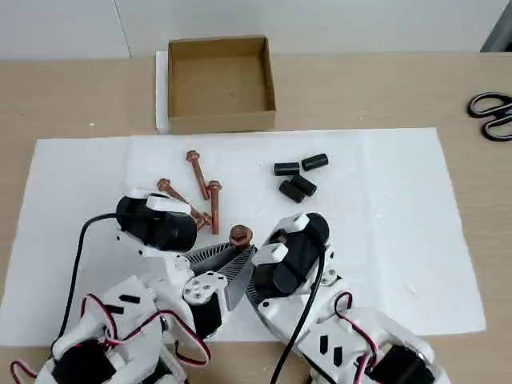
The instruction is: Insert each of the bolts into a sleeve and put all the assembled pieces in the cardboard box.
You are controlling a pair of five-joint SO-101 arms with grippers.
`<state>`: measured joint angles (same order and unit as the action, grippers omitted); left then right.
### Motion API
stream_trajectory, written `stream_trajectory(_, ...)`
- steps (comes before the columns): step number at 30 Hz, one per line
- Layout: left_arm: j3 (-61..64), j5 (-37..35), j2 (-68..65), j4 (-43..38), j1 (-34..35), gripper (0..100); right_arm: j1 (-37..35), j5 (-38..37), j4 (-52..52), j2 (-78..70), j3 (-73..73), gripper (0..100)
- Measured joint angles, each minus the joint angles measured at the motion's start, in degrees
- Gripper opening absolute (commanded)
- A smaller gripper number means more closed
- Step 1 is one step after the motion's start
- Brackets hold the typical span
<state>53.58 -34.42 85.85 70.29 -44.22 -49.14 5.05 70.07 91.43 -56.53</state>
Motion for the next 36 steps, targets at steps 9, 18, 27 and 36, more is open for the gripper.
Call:
stream_trajectory(9, 0.6, 0.3, 0.0, -0.2, 0.0, 3, 0.1, -1.8, 0.0, -0.1, -0.1, 0.4)
stream_trajectory(18, 1.5, 0.4, 0.1, -0.2, 0.0, 19, 0.2, -1.9, 0.1, -0.1, -0.2, 0.4)
stream_trajectory(27, 1.6, 1.0, 0.1, -0.2, 0.6, 19, 0.2, -1.9, 0.1, -0.2, -0.2, 0.4)
stream_trajectory(36, 3.0, 9.7, -0.2, 0.4, 9.1, 19, 0.2, -1.9, -0.5, -0.1, 0.0, 0.4)
